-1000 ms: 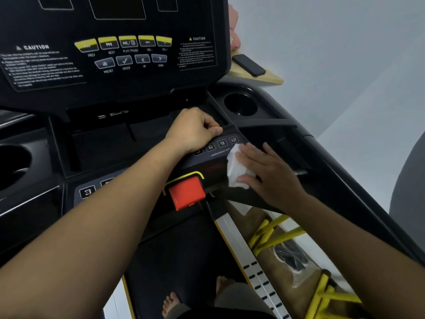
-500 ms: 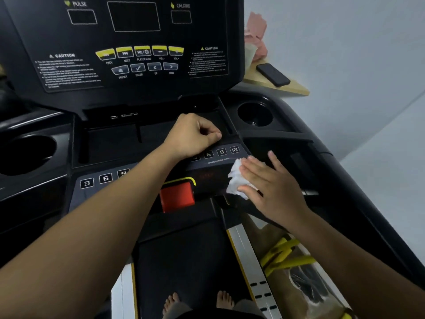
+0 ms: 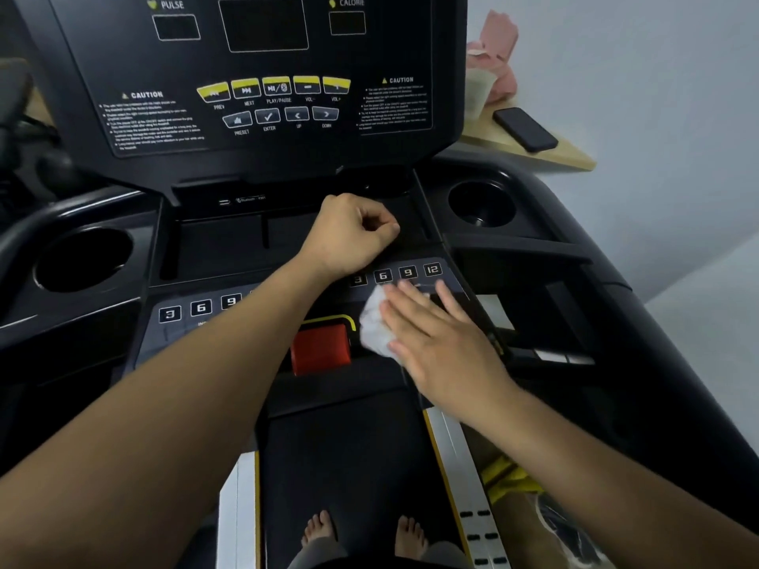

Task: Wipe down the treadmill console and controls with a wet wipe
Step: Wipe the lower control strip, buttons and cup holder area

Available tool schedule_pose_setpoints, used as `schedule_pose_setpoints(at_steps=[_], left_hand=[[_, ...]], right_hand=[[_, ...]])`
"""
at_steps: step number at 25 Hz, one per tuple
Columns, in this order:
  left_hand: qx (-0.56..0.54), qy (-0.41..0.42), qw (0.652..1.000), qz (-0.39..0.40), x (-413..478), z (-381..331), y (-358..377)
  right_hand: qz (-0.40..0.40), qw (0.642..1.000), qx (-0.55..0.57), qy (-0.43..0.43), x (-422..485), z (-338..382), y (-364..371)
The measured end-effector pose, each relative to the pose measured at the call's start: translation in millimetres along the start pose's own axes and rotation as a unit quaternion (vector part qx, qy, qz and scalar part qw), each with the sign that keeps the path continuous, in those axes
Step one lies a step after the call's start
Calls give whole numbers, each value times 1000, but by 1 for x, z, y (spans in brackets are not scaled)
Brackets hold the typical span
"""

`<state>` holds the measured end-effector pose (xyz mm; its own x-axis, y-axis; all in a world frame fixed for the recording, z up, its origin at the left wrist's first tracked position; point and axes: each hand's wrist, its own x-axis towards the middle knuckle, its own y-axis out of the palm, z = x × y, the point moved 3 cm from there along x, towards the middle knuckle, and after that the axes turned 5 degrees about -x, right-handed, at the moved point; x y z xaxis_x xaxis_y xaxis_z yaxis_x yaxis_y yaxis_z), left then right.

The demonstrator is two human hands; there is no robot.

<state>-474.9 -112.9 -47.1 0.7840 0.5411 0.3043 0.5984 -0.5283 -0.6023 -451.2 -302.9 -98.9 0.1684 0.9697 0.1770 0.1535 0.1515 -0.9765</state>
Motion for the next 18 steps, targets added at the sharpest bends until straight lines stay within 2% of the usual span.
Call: schedule_pose_setpoints(at_steps=[2,5,8,10,12,15,18], left_hand=[[2,-5,1000,-15,0,0,0],[-5,-5,999,-42,-4,-6,-1],[-23,19,999,-46,-19,-21,-8],[11,82,996,-27,-38,-29,-18],[70,103,992,-9,-59,-21,-27],[150,60,986,-32,-82,1,-46],[183,20,978,-98,-100,21,-78]], right_hand=[[-18,999,-25,-14,-19,-20,4],[-29,997,-58,51,-10,-49,-2],[-15,996,12,92,24,-38,-10],[-23,997,51,44,32,-18,-6],[-55,997,51,-19,21,-7,-1],[-140,987,-18,-74,-4,-17,8],[-175,982,-52,-55,-8,-26,9]])
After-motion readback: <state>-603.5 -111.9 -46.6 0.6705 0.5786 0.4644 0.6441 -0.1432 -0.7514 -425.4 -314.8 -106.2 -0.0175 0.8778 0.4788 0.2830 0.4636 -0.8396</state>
